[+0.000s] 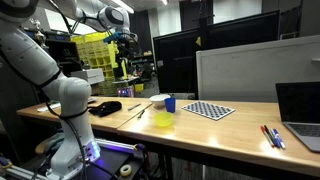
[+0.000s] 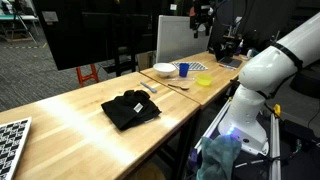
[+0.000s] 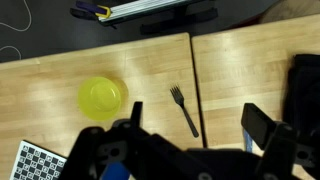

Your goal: Move the grey form to the right

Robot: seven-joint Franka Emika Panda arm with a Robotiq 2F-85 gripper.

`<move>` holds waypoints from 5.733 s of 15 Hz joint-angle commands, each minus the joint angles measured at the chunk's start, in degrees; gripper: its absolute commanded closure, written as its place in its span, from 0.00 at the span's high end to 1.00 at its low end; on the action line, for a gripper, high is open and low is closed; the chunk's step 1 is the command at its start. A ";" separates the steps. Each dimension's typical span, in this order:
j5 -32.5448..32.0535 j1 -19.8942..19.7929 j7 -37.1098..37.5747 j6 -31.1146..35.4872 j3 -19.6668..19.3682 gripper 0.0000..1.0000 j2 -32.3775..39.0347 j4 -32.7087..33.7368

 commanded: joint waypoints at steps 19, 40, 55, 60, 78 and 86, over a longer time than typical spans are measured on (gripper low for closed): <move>8.25 7.54 13.24 11.07 10.81 1.00 3.18 -5.75; -1.87 13.12 17.68 37.59 9.29 1.00 52.66 20.02; 5.08 14.83 17.61 36.31 6.13 1.00 58.59 22.80; 5.08 14.83 17.61 36.31 6.13 1.00 58.59 22.80; 5.91 14.42 17.62 33.64 5.31 1.00 60.97 26.06; 10.48 13.34 15.39 34.14 5.75 1.00 66.30 28.16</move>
